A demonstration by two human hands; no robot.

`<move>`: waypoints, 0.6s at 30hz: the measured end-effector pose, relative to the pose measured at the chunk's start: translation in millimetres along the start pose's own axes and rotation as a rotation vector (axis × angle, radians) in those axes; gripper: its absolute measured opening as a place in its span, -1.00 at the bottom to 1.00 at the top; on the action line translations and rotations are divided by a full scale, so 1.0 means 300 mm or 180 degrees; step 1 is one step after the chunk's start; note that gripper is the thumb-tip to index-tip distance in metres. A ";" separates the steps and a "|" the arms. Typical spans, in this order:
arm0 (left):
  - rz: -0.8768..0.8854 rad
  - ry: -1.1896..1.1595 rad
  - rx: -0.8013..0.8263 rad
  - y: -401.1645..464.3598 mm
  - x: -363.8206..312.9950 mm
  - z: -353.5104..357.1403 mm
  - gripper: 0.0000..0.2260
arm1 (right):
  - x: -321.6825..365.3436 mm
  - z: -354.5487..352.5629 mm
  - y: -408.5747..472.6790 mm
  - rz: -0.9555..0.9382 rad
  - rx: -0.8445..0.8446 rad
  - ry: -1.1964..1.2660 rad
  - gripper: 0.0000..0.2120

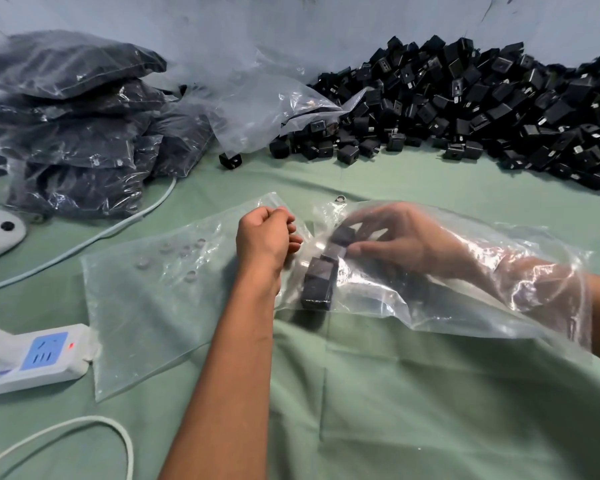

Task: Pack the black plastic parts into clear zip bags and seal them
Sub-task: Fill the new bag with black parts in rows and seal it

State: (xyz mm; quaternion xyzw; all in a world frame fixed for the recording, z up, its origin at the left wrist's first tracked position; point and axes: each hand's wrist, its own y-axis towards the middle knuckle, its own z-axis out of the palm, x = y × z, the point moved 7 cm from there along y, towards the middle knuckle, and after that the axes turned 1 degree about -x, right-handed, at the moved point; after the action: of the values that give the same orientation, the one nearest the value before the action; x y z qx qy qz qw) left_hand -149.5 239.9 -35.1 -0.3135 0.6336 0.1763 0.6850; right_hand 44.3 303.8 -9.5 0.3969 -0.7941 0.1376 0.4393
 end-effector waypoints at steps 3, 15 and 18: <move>0.0048 0.0248 0.0046 -0.001 0.004 0.010 -0.82 | 0.013 0.005 0.002 0.0030 -0.0027 -0.0155 -0.83; 0.0215 0.0129 -0.0217 -0.015 -0.022 -0.009 -0.79 | 0.134 0.065 -0.032 -0.0874 0.0009 -0.1594 -0.60; 0.0344 0.0152 -0.0462 -0.020 -0.039 -0.039 -0.81 | 0.113 0.046 -0.058 -0.0703 0.0054 -0.1120 -0.51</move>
State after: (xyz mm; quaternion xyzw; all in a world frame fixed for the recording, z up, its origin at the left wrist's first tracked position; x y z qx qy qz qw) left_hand -156.1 229.5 -22.4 -0.3318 0.6513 0.2509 0.6346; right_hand 39.0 267.5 7.7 0.5032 -0.8090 0.0238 0.3028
